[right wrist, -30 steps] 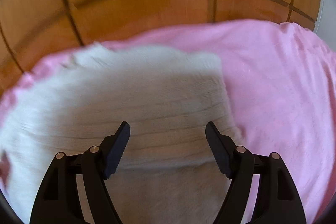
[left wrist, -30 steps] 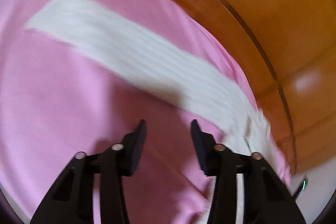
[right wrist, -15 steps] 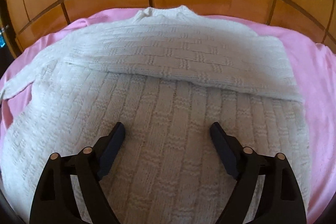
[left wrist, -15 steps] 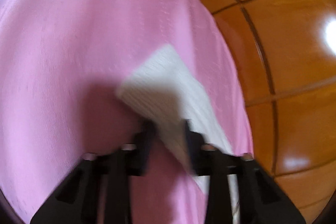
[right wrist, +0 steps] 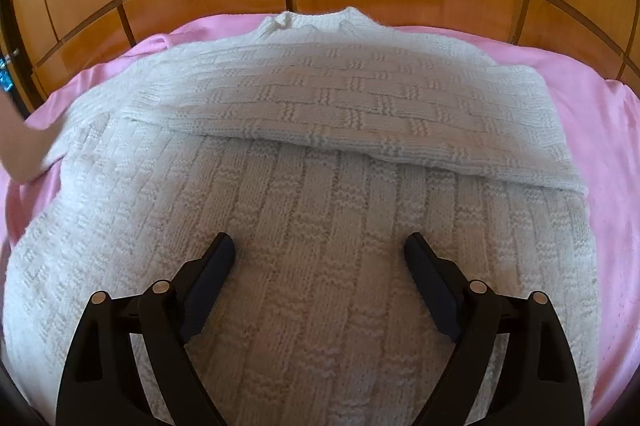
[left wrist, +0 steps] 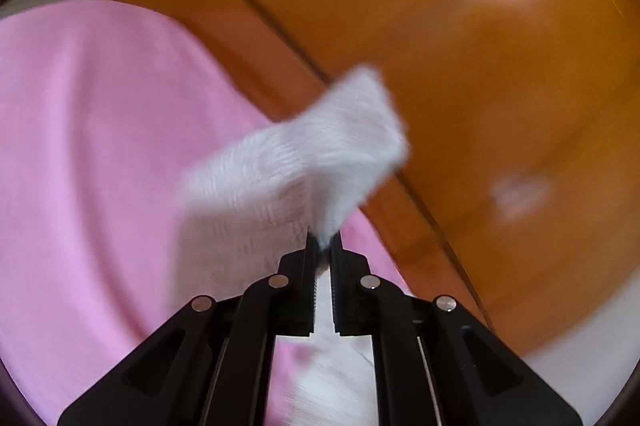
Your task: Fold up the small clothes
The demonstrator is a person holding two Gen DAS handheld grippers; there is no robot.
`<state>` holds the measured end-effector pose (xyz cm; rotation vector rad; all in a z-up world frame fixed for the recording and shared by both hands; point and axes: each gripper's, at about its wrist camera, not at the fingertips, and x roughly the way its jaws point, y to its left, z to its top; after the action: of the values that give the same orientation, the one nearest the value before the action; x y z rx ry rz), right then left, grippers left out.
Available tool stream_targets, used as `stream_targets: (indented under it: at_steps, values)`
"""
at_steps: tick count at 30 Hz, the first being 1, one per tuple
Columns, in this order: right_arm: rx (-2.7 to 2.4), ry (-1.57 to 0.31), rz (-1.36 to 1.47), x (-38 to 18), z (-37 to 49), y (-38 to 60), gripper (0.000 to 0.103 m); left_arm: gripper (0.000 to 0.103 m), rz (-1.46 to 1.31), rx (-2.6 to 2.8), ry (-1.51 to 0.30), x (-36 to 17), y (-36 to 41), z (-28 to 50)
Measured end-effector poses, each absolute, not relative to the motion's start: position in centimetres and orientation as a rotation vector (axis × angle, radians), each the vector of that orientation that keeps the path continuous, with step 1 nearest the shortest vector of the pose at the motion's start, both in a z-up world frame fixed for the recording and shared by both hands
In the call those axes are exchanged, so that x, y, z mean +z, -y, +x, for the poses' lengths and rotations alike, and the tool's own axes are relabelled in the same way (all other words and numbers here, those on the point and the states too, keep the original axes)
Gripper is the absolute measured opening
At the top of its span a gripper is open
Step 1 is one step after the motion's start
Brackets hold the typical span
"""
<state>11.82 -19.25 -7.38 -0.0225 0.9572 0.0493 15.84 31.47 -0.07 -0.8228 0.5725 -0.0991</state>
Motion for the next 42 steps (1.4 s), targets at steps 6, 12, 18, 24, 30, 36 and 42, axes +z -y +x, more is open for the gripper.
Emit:
stream_targets:
  at_steps: [6, 12, 18, 24, 30, 36, 42]
  values:
    - [0.057, -0.953, -0.004, -7.3, 11.7, 19.5, 0.087, 0.033, -0.578, -0.332, -0.797, -3.2, -16.3, 17.5]
    - [0.066, -0.950, 0.016, -7.2, 11.5, 19.7, 0.087, 0.046, -0.461, -0.361, -0.914, -7.0, -13.3, 15.3]
    - [0.226, -0.977, 0.200, -4.9, 12.3, 18.3, 0.072, 0.044, -0.376, -0.300, -0.952, -10.0, -14.8, 12.2]
    - [0.367, -1.082, 0.235, -6.6, 16.9, 12.0, 0.056, 0.040, -0.374, -0.296, -0.953, -11.0, -14.8, 12.0]
    - [0.358, -1.093, 0.089, -5.8, 19.3, 7.7, 0.009, 0.040, -0.371, -0.293, -0.946, -11.4, -14.7, 12.1]
    - [0.401, -0.861, 0.109, 3.1, 18.6, 9.2, 0.004, 0.040, -0.339, -0.277, -0.936, -11.5, -14.3, 11.8]
    - [0.290, -0.757, 0.170, 7.9, 19.7, 15.0, 0.004, 0.040, -0.332, -0.275, -0.932, -11.5, -14.3, 11.7]
